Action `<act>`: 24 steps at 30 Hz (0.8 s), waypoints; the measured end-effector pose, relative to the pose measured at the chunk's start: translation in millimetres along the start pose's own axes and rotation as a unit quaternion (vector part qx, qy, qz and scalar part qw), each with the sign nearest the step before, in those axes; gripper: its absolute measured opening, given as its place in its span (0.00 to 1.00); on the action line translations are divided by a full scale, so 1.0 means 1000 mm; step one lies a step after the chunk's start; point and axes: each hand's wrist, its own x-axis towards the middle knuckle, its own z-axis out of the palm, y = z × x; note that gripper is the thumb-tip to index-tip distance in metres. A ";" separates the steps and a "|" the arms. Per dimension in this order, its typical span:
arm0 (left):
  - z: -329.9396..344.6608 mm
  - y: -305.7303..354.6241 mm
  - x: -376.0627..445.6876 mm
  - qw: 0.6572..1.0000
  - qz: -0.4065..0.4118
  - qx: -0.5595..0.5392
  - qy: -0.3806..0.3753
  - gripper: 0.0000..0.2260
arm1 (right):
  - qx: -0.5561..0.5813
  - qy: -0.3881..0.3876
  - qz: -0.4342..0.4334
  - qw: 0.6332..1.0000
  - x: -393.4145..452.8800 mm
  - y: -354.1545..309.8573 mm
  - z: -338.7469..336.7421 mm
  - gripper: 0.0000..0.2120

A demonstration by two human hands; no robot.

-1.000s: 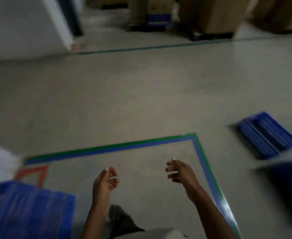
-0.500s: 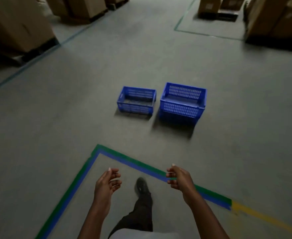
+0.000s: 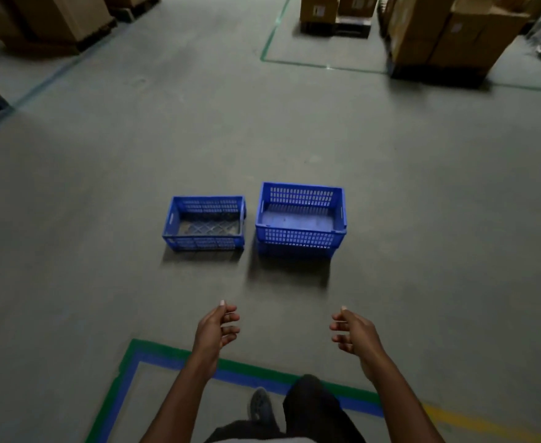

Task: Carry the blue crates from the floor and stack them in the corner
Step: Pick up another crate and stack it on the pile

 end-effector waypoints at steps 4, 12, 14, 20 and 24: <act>0.028 0.047 0.078 0.999 -0.022 0.032 -0.015 0.17 | 0.003 0.021 0.003 1.000 0.071 -0.057 0.002 0.17; 0.101 0.127 0.240 0.993 -0.058 0.101 -0.007 0.16 | -0.009 0.032 0.045 0.998 0.268 -0.154 0.004 0.19; 0.120 0.142 0.287 0.989 -0.068 0.128 -0.013 0.16 | -0.012 0.038 0.053 0.998 0.317 -0.175 0.006 0.17; 0.169 0.150 0.452 0.974 -0.066 0.214 -0.038 0.13 | -0.071 0.070 0.038 0.994 0.484 -0.208 0.020 0.13; 0.196 0.127 0.606 0.952 -0.003 0.300 -0.056 0.13 | -0.188 0.116 -0.006 0.975 0.614 -0.192 0.037 0.17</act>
